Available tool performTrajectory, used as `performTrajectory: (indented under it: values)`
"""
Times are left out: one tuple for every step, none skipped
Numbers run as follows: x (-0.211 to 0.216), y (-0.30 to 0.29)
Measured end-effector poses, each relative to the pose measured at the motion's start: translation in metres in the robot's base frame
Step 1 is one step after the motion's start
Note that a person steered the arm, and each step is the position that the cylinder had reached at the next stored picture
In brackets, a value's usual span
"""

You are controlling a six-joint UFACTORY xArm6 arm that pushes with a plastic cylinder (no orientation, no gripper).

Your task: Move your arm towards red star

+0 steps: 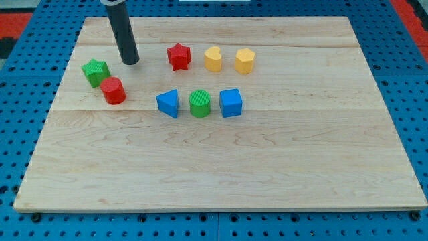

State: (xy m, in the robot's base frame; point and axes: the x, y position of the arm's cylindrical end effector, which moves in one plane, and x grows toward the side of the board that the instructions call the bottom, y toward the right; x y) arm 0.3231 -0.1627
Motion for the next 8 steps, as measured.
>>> performTrajectory:
  values:
    - [-0.004, 0.000]
    - [-0.006, 0.000]
    - [-0.008, 0.000]
    - [-0.010, 0.000]
    - [-0.026, 0.015]
    - [-0.052, 0.065]
    - [-0.032, 0.094]
    - [0.025, 0.085]
